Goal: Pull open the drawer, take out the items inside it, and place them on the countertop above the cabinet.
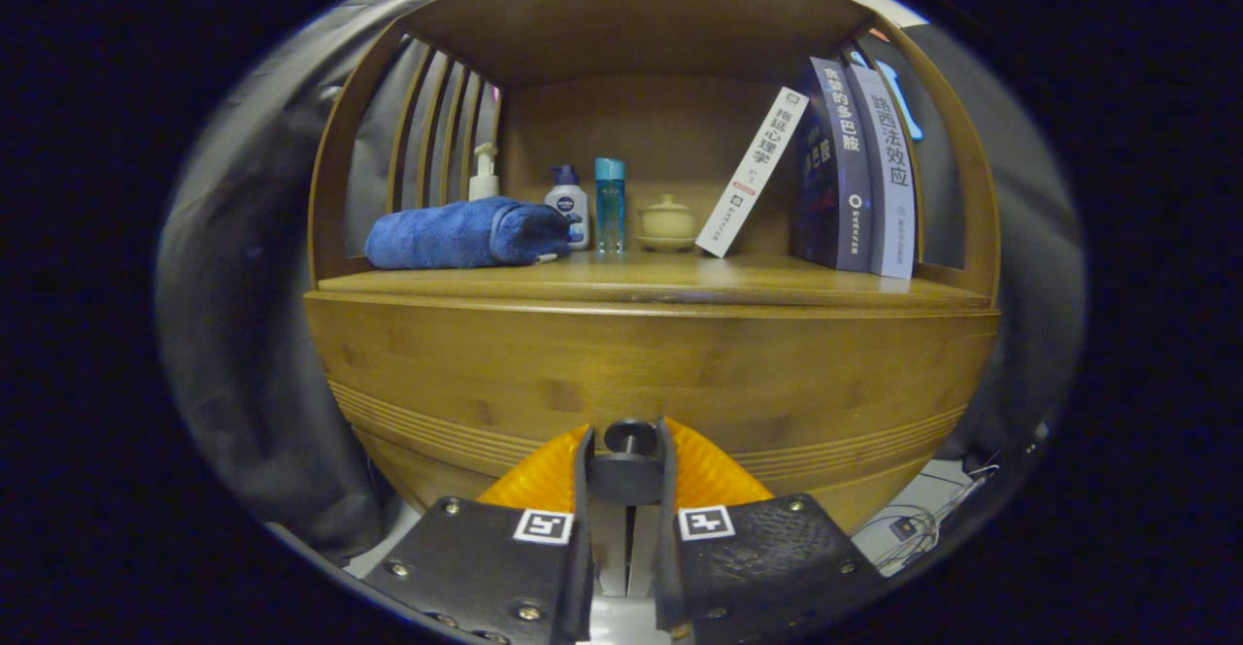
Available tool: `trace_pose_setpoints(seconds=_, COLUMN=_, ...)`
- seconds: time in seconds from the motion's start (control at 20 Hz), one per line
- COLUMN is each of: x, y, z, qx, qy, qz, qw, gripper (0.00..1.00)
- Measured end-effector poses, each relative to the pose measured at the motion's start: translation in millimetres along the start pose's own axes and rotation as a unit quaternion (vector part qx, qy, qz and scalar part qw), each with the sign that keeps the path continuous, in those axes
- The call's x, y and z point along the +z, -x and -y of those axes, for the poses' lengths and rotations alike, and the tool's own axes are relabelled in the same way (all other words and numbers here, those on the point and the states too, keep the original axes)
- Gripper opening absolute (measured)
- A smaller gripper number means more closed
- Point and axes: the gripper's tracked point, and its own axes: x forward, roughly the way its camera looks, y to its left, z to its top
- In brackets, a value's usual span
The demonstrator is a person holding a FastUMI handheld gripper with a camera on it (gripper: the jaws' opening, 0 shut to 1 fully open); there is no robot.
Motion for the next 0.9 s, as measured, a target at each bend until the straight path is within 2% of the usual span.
trace_pose_setpoints(seconds=0.15, x=-3, y=13, z=2, qx=0.003, qy=-0.006, qz=0.001, qw=1.000, gripper=0.26)
trace_pose_setpoints(seconds=0.55, x=-17, y=90, z=-2, qx=0.011, qy=0.019, qz=0.016, qw=1.000, gripper=0.25)
trace_pose_setpoints(seconds=0.9, x=-34, y=139, z=-3, qx=0.018, qy=0.011, qz=0.010, qw=1.000, gripper=0.25)
